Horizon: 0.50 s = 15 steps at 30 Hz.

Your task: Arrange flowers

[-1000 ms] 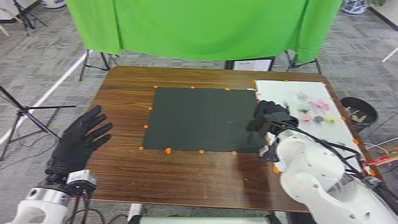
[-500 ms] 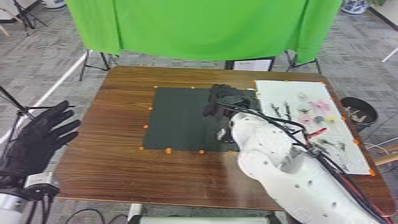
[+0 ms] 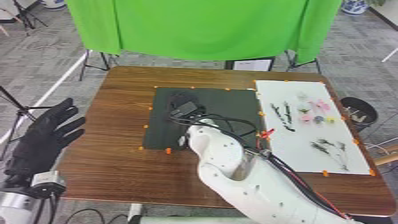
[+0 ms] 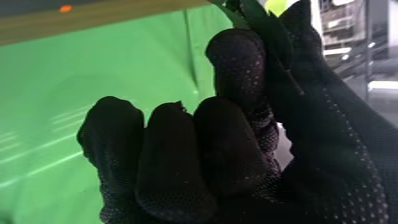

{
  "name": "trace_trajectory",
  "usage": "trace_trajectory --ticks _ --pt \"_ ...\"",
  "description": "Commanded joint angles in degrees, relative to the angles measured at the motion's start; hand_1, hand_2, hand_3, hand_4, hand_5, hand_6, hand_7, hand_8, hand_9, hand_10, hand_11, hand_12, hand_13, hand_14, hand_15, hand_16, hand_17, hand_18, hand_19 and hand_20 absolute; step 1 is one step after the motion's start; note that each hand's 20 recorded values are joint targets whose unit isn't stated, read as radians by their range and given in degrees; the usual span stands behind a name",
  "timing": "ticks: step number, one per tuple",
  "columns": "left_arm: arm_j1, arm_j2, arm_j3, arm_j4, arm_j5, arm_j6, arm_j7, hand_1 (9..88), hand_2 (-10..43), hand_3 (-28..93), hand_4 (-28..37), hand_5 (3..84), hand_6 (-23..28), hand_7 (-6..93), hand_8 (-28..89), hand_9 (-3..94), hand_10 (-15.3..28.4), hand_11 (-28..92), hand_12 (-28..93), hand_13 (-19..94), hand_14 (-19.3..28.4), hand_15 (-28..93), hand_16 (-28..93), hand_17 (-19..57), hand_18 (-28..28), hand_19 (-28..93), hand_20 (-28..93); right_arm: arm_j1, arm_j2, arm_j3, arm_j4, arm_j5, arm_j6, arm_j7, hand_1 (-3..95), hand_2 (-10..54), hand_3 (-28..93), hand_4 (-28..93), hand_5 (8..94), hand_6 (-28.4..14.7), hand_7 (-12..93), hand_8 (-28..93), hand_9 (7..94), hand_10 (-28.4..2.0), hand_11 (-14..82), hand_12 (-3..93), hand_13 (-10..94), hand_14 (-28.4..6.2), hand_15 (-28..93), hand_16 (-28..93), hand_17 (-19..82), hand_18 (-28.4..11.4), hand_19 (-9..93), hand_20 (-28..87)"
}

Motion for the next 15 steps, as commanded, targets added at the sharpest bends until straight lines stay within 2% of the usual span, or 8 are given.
trace_trajectory --ticks 1,12,15 --pt "-1.3 0.49 1.02 0.51 -0.07 -0.33 -0.40 24.2 -8.5 67 -28.2 25.0 3.2 19.5 -10 19.4 10.7 18 20 16 15.1 25 3 -11.3 24.1 38 9 -1.6 0.3 -3.1 2.7 -2.8 1.3 -1.7 35.7 -9.5 91 -10 77.3 -3.1 53 30 90.1 -5.1 70.6 58.3 86 -6.1 85 39 55 -21.9 93 75" --pt "-2.9 0.89 2.34 1.40 0.21 -0.69 -1.03 24.3 -8.5 67 -28.2 25.0 3.2 19.4 -10 19.5 10.6 17 21 16 15.2 24 3 -11.3 24.1 38 9 -2.3 0.3 -4.1 4.7 -5.7 1.3 -0.7 35.8 -9.5 91 -10 76.2 -2.6 54 30 89.8 -5.0 70.6 58.6 86 -6.2 85 40 55 -22.0 93 75" --pt "-2.9 0.83 2.37 1.41 0.37 -0.85 -0.99 24.2 -8.4 67 -28.2 25.0 3.2 19.4 -10 19.5 10.6 17 21 16 15.2 24 3 -11.3 24.2 38 9 -2.6 0.5 -4.2 4.4 -4.7 1.0 -0.3 35.8 -9.5 90 -11 75.4 -1.8 55 29 89.4 -4.9 70.7 58.7 86 -6.1 85 40 55 -21.9 93 75"
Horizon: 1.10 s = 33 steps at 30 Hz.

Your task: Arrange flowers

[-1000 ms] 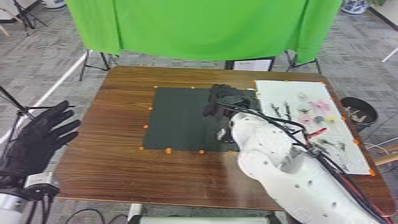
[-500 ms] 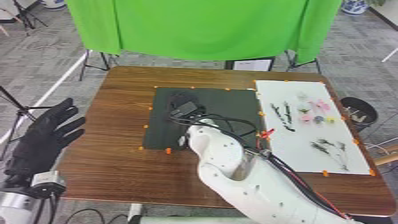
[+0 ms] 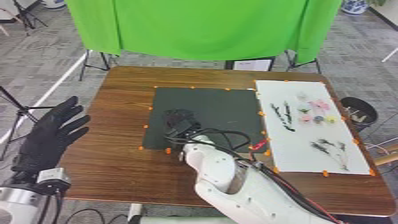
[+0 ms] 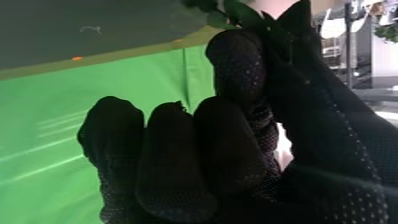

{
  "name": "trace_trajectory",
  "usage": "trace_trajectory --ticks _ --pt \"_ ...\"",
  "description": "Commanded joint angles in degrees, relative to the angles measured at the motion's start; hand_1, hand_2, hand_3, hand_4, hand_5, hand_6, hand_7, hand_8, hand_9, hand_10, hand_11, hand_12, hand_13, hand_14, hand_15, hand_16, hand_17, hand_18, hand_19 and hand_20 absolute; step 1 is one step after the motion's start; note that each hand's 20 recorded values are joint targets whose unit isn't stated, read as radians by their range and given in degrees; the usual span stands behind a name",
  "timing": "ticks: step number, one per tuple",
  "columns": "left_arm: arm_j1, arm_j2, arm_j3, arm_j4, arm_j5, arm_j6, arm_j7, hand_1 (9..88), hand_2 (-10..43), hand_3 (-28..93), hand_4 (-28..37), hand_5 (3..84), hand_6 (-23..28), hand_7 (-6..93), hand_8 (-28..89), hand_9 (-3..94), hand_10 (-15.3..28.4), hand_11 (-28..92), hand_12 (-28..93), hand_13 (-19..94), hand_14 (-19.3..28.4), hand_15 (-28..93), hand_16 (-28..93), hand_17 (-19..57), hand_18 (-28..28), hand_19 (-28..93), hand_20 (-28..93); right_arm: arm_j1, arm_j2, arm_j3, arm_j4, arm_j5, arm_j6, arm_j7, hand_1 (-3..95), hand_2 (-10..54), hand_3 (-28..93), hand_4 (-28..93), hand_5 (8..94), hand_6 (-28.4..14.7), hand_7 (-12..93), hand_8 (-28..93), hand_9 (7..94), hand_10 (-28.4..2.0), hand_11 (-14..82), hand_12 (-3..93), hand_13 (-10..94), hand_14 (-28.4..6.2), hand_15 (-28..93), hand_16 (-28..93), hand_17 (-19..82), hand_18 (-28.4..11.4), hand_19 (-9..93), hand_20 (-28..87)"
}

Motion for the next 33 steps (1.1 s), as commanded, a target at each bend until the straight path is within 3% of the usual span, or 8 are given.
trace_trajectory --ticks 1,13,22,33 --pt "-0.5 0.49 0.43 0.48 0.37 -0.69 -0.70 24.2 -8.4 67 -28.2 25.0 3.2 19.3 -10 19.5 10.7 18 21 16 15.2 24 3 -11.3 24.2 38 9 -0.9 0.2 -0.4 0.6 -1.5 -0.5 0.8 35.6 -9.5 90 -11 75.4 -1.6 55 29 89.4 -4.9 70.7 58.6 86 -6.1 85 40 54 -21.9 93 75" --pt "-1.4 0.53 1.21 0.88 0.64 -0.90 -1.64 24.3 -8.1 67 -28.2 25.0 3.2 19.3 -10 19.4 10.6 18 21 16 15.2 24 4 -11.3 24.1 38 9 -2.1 -0.1 -0.2 0.1 -1.5 -4.1 1.0 34.6 -7.5 88 -13 74.4 0.2 56 27 88.9 -5.0 69.8 58.8 85 -6.4 85 40 54 -22.1 93 75" --pt "-2.9 1.19 1.98 1.47 0.71 -1.24 -2.33 24.3 -8.0 67 -28.2 25.0 3.2 19.2 -10 19.4 10.7 18 21 16 15.1 24 4 -11.3 24.1 38 9 -1.0 -1.3 -0.7 2.8 -1.4 -1.6 2.6 32.2 -5.1 85 -18 74.2 -0.1 54 24 87.8 -5.5 68.6 58.8 85 -6.4 84 40 52 -21.9 93 74" --pt "-2.3 0.70 1.66 1.21 0.93 -1.04 -2.26 24.2 -7.7 67 -28.2 24.9 3.2 19.3 -10 19.4 10.7 18 21 16 15.2 24 3 -11.4 24.2 38 9 -1.2 -1.0 -0.2 1.4 -0.9 -3.6 2.8 24.9 -3.8 86 -20 74.4 -0.8 51 17 87.2 -5.7 67.3 59.3 84 -6.8 83 41 52 -22.2 93 74"
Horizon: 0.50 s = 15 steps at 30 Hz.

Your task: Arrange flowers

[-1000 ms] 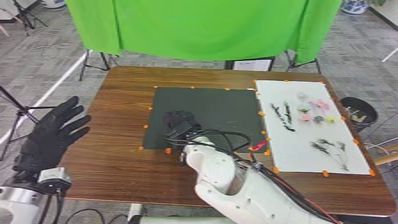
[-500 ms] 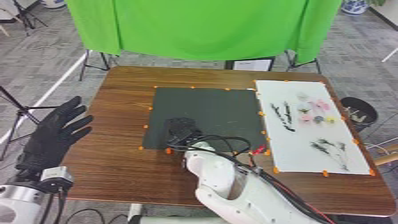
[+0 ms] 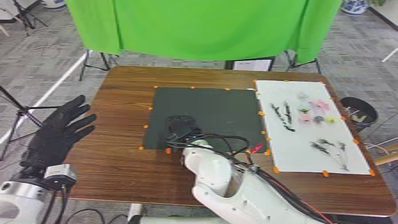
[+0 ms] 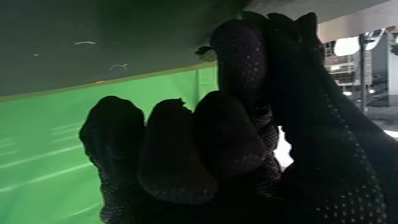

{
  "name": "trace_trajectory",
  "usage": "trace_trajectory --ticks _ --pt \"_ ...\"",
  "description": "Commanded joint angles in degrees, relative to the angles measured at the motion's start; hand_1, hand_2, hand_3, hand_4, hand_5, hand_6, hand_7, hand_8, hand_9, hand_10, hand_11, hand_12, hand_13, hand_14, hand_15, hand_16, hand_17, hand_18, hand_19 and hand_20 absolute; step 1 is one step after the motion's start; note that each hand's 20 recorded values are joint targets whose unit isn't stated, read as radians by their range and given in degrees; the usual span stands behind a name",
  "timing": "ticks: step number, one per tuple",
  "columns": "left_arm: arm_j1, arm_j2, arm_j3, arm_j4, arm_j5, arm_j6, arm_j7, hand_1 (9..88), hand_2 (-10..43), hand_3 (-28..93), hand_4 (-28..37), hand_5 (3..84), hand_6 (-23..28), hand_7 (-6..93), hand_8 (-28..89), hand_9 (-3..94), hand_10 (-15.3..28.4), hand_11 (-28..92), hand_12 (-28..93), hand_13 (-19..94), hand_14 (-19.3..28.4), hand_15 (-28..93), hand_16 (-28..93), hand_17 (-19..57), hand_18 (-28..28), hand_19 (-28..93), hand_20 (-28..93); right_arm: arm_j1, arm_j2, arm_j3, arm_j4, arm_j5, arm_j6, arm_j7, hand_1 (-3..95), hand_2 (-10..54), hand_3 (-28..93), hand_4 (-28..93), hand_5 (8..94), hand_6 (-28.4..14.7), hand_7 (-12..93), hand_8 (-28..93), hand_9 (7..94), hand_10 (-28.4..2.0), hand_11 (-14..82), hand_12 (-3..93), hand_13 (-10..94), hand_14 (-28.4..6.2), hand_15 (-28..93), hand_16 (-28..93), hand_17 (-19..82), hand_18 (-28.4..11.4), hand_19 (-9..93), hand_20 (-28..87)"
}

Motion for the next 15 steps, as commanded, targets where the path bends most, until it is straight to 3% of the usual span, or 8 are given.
trace_trajectory --ticks 1,6,15 --pt "0.9 -0.20 -0.28 -0.12 0.42 -0.41 -0.23 24.2 -7.7 67 -28.2 24.9 3.2 19.3 -10 19.4 10.7 18 21 16 15.2 24 3 -11.4 24.2 38 9 -0.3 0.3 0.2 -0.9 -0.3 -2.1 -0.1 24.0 -3.7 86 -20 74.5 -0.9 51 15 87.2 -5.7 67.2 59.3 84 -6.8 83 41 52 -22.2 93 74" --pt "0.9 -0.23 -0.35 -0.10 0.42 -0.45 -0.42 24.1 -7.7 67 -28.2 24.9 3.2 19.3 -10 19.4 10.6 18 21 16 15.1 24 3 -11.4 24.2 38 9 -0.5 0.4 0.5 -1.7 0.2 -3.8 0.1 20.2 -2.8 87 -18 74.5 -1.4 54 -7 86.7 -6.1 66.5 59.7 83 -7.1 83 41 51 -22.2 93 74" --pt "3.6 -1.67 -1.79 -1.27 0.71 0.55 0.19 24.1 -7.7 67 -28.2 25.0 3.3 19.3 -10 19.4 10.7 18 21 16 15.2 24 3 -11.4 24.2 38 9 0.8 3.0 2.5 -5.9 -1.6 -5.9 -0.2 16.6 -3.0 85 -18 73.2 -1.6 54 -10 85.6 -6.4 66.1 59.8 82 -7.5 83 41 50 -22.6 93 73"
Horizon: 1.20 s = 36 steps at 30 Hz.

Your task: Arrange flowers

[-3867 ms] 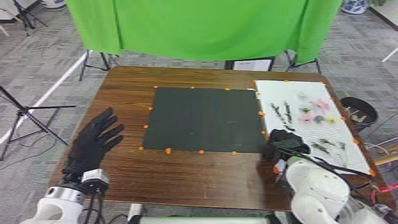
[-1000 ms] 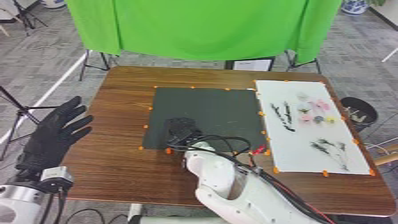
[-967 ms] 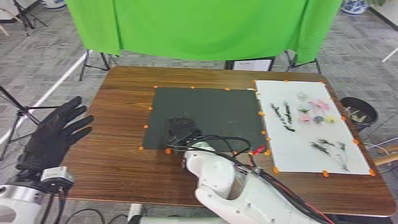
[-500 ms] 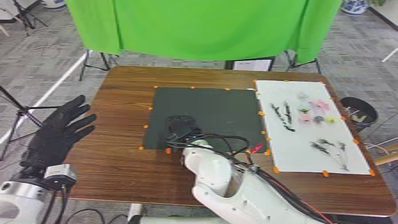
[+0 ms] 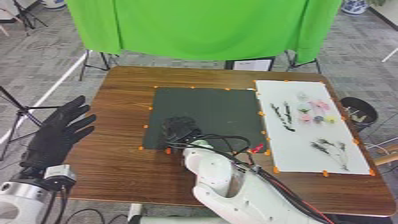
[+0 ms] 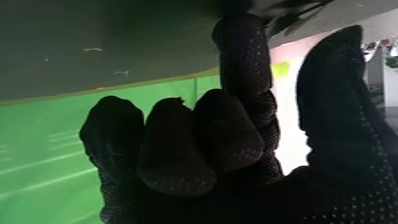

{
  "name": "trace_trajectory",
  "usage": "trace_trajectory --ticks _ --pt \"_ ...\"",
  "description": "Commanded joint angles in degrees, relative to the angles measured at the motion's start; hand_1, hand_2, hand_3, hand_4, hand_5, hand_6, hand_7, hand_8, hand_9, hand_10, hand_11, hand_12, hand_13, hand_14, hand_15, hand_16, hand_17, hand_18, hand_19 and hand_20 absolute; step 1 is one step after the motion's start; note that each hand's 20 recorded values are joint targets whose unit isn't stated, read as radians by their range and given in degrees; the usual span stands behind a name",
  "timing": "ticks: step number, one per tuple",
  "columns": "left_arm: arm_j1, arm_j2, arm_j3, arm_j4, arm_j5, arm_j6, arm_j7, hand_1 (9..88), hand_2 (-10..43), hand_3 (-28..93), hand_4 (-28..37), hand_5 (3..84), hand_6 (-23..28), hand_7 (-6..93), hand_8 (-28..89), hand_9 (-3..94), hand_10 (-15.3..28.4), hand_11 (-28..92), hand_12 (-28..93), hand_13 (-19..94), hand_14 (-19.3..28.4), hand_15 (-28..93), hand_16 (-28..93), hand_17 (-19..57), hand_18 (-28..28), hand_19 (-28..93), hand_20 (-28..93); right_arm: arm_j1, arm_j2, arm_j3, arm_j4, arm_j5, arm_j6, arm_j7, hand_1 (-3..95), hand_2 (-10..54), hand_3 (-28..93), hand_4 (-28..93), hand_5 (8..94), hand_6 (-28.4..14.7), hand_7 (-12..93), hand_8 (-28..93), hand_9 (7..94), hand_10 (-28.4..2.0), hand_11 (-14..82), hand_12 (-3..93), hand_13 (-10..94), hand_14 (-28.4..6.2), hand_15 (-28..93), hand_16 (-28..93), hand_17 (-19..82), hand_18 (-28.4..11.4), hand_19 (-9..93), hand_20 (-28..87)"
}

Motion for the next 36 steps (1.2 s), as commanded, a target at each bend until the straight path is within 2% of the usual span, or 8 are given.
trace_trajectory --ticks 1,5,10,12,16,22,30,36 --pt "3.4 -1.84 -1.60 -1.30 0.47 0.72 0.32 24.1 -7.7 68 -28.2 25.0 3.3 19.2 -10 19.4 10.7 18 21 16 15.2 24 4 -11.4 24.2 38 9 1.5 3.3 2.2 -4.7 -2.1 -1.4 -0.4 16.3 -2.9 84 -18 72.9 -1.6 54 -10 85.4 -6.6 66.1 59.9 82 -7.5 83 41 50 -22.6 93 73" --pt "4.4 -2.45 -2.27 -1.89 0.76 0.80 0.43 24.1 -7.6 67 -28.2 25.0 3.3 19.2 -10 19.4 10.7 18 21 16 15.3 24 3 -11.4 24.2 38 9 0.4 6.6 6.7 -9.7 0.3 -0.9 1.0 14.1 -2.3 83 -18 72.4 -1.9 53 -10 84.7 -6.8 65.8 59.9 81 -7.9 83 41 49 -22.8 93 73" --pt "4.6 -2.88 -2.15 -1.93 0.75 1.02 0.45 24.1 -7.5 68 -28.3 25.0 3.2 19.3 -10 19.4 10.6 18 21 16 15.3 24 3 -11.4 24.2 38 9 -1.3 13.8 14.1 -14.9 4.3 0.8 3.1 13.1 -1.4 81 -19 72.7 -2.7 48 -10 82.8 -8.6 61.9 54.7 79 -9.1 82 41 46 -23.2 93 71" --pt "4.5 -3.07 -1.87 -1.84 0.88 1.02 0.56 24.0 -7.5 68 -28.3 25.0 3.2 19.4 -10 19.4 10.6 18 21 16 15.2 25 3 -11.4 24.2 38 9 -2.6 17.2 17.8 -16.5 5.2 0.5 4.6 16.3 -3.8 80 -20 71.1 -3.4 41 -10 79.6 -10.3 59.1 50.2 77 -9.5 81 40 44 -22.9 93 70" --pt "4.9 -3.55 -1.71 -1.97 1.16 1.06 0.49 24.0 -7.5 68 -28.2 25.0 3.2 19.3 -10 19.4 10.6 18 21 16 15.3 25 3 -11.4 24.2 38 9 -6.7 24.8 24.9 -18.8 6.6 0.2 7.4 19.6 -9.1 80 -25 66.6 -3.4 39 -10 73.9 -11.7 60.1 50.3 74 -9.9 83 40 42 -22.7 93 69" --pt "5.1 -3.79 -1.54 -1.86 1.29 1.06 0.52 24.0 -7.5 68 -28.2 24.9 3.2 19.3 -10 19.4 10.6 18 21 16 15.3 25 3 -11.4 24.2 38 9 -16.0 33.4 36.3 -21.2 7.9 -0.6 11.4 17.7 -9.5 79 -28 58.3 -5.8 36 -10 64.0 -14.2 55.9 45.4 65 -12.2 83 38 37 -22.8 93 64" --pt "4.5 -3.72 -0.86 -1.45 1.39 0.82 0.06 24.1 -7.4 68 -28.2 25.0 3.3 19.3 -10 19.3 10.7 18 21 16 15.3 25 3 -11.5 24.1 38 9 -28.0 37.3 47.9 -21.9 10.1 -6.1 15.2 18.6 -9.5 81 -28 49.8 -9.2 29 -9 56.1 -14.9 39.5 30.8 56 -13.4 79 33 32 -23.9 93 59" --pt "4.5 -3.66 -0.82 -1.35 1.54 0.66 -0.10 24.1 -7.3 68 -28.2 25.0 3.2 19.3 -10 19.3 10.7 18 21 16 15.2 24 3 -11.5 24.2 38 9 -33.2 37.2 51.7 -20.0 11.1 -13.0 18.3 19.1 -9.5 82 -28 46.4 -11.5 26 -8 52.1 -16.0 38.2 29.6 54 -13.7 78 32 31 -24.1 93 57"
